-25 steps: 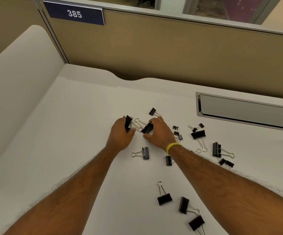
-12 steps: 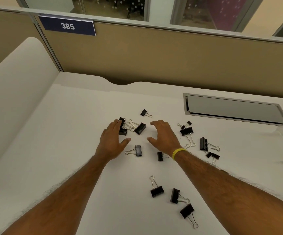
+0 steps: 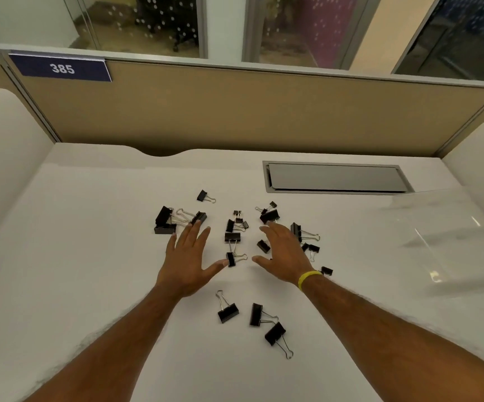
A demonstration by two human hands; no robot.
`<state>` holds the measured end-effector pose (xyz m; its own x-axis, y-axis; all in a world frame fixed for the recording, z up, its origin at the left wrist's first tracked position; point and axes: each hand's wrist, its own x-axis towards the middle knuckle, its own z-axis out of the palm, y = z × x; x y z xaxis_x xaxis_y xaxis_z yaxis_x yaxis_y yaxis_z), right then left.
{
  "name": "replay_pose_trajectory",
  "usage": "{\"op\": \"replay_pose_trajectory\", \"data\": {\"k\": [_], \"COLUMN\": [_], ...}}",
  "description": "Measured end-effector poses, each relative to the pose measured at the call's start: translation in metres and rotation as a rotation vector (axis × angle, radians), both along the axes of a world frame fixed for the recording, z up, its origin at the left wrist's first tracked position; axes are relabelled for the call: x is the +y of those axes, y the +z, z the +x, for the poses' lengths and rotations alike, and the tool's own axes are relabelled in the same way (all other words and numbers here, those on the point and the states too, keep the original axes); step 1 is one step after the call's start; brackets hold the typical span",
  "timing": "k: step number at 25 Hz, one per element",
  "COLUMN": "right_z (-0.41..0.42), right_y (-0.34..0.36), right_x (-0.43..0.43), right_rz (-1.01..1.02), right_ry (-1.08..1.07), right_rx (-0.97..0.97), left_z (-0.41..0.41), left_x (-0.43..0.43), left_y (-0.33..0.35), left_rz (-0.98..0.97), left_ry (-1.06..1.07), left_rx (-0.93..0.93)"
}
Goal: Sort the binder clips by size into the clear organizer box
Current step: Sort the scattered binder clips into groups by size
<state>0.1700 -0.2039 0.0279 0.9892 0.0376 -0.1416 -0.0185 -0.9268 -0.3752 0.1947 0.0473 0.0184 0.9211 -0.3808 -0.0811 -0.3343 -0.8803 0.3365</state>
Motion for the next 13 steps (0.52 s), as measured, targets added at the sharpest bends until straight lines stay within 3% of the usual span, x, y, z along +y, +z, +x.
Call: {"op": "replay_pose_trajectory", "data": {"k": [6, 13], "right_z": [-0.002, 0.034], "right_y": [-0.003, -0.002], "right_x": [-0.053, -0.082], "right_rz": [-0.076, -0.043], "right_ry": [-0.13, -0.108], "right_rx": [0.073, 0.176], "left_z": [-0.009, -0.007], "left_x": [-0.02, -0.031], "left_y": [0.002, 0.001], "left_rz": [0.032, 0.007], "left_ry": [-0.024, -0.023], "left_rx": [0.034, 0.042]}}
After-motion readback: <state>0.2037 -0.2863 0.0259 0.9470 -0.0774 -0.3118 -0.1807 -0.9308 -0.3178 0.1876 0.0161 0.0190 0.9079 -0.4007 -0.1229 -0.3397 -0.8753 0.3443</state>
